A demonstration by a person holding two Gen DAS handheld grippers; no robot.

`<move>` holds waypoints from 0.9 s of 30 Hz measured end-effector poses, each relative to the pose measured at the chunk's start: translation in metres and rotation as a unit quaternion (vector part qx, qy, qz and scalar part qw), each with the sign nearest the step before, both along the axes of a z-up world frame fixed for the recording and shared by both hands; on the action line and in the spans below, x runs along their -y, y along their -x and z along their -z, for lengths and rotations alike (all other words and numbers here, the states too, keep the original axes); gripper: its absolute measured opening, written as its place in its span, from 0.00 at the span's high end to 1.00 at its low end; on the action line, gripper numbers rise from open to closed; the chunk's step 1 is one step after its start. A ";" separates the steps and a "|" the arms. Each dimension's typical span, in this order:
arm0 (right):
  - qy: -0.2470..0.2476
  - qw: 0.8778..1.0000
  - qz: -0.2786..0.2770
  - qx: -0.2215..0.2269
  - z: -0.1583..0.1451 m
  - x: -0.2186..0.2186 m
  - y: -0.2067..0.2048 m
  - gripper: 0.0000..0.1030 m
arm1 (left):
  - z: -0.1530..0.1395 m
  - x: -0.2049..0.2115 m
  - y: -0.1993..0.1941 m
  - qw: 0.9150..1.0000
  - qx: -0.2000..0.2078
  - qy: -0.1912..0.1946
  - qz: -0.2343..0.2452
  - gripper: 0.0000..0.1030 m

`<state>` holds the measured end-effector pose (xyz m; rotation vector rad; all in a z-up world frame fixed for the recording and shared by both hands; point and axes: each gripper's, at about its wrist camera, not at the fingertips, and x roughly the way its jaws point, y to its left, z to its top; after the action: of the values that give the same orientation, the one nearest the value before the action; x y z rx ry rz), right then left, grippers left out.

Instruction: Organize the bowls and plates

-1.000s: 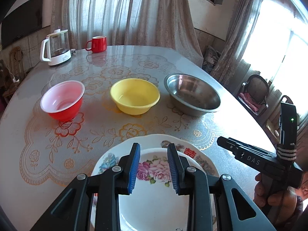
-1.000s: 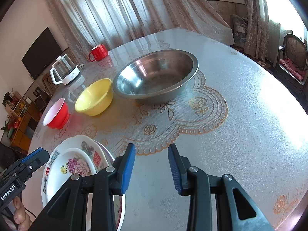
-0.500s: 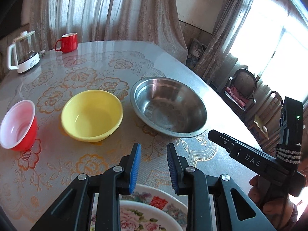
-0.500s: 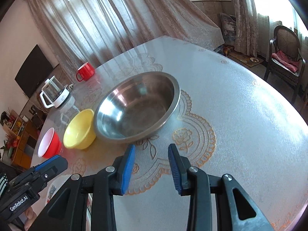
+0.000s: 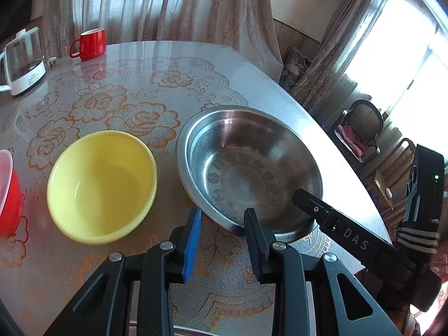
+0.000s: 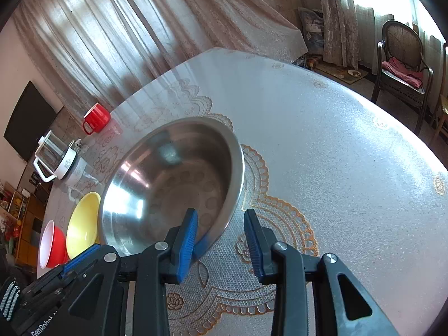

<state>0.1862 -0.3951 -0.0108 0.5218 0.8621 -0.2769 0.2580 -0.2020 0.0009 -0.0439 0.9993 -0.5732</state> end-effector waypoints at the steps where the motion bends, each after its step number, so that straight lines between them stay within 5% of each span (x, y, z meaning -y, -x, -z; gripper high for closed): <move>1: -0.005 1.000 -0.004 0.000 0.002 0.000 -0.002 0.70 | 0.001 0.000 -0.002 1.000 -0.004 0.001 0.000 0.70; 3: -0.005 1.000 -0.010 0.003 0.002 -0.003 -0.003 0.78 | 0.002 -0.002 -0.005 1.000 -0.008 0.005 -0.003 0.71; 20: -0.098 0.995 -0.016 0.013 0.000 -0.009 0.023 0.81 | 0.003 -0.020 0.031 0.999 -0.027 0.044 0.019 0.70; 24: -0.115 0.993 -0.016 0.018 -0.001 -0.013 0.031 0.82 | 0.003 -0.027 0.029 0.998 -0.033 0.048 -0.001 0.57; 27: -0.130 0.991 -0.018 0.019 0.000 -0.016 0.035 0.82 | 0.005 -0.025 0.019 0.997 -0.054 0.053 -0.013 0.59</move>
<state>0.1509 -0.3792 -0.0112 0.7512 0.8751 -0.1218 0.2387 -0.1767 -0.0045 -0.1833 1.0712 -0.6041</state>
